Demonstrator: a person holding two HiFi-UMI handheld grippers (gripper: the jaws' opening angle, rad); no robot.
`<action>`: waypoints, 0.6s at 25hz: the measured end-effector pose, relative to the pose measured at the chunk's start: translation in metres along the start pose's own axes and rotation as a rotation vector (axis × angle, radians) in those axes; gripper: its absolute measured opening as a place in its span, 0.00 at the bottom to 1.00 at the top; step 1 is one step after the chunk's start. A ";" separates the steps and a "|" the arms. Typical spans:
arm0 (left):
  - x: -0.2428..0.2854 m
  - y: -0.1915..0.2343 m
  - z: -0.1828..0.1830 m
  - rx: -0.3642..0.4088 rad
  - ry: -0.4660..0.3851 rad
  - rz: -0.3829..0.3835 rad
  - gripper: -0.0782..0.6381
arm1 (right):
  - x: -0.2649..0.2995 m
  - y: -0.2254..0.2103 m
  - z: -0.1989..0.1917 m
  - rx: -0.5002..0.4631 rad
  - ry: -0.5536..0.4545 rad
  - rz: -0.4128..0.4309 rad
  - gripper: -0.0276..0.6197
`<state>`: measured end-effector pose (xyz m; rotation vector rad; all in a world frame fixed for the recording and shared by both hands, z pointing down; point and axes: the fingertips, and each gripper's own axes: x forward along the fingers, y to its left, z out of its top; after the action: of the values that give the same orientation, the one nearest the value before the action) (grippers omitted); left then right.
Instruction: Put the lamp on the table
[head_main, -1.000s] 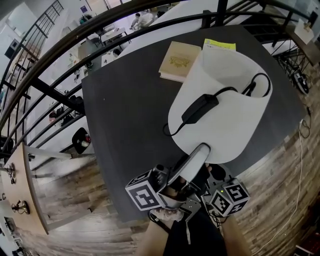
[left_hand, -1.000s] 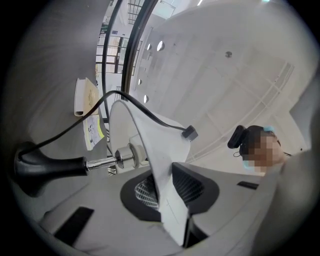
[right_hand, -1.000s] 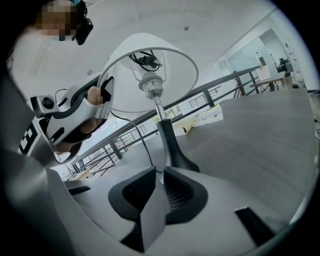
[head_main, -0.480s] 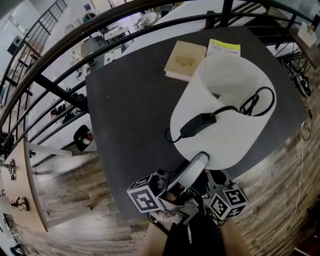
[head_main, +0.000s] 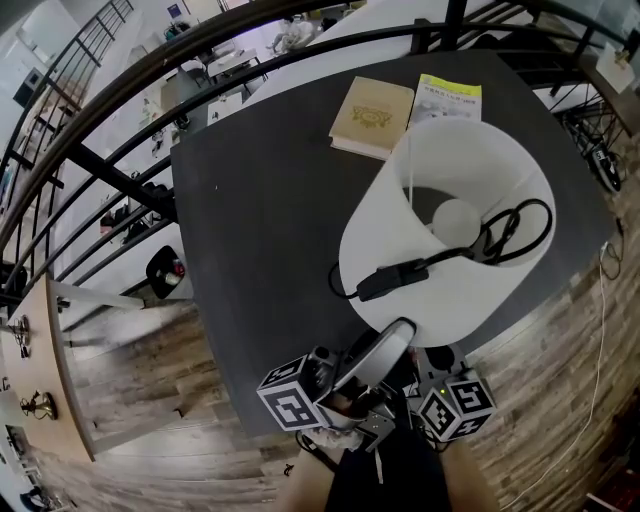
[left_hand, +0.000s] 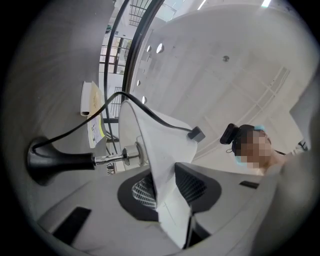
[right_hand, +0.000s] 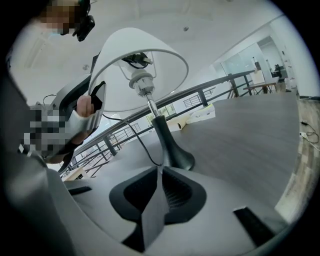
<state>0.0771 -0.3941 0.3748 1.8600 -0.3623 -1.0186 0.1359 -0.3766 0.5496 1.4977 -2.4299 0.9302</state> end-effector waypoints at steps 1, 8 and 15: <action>-0.002 0.000 0.000 0.000 -0.001 -0.003 0.29 | -0.001 0.000 -0.001 0.002 0.001 -0.001 0.08; -0.011 -0.001 -0.003 0.002 -0.006 -0.013 0.30 | -0.004 0.005 -0.006 -0.024 0.009 -0.002 0.08; -0.014 -0.001 -0.004 -0.002 -0.008 -0.007 0.30 | -0.007 0.010 -0.007 -0.032 0.004 -0.003 0.08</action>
<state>0.0717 -0.3824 0.3812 1.8571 -0.3594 -1.0313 0.1297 -0.3636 0.5480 1.4862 -2.4273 0.8888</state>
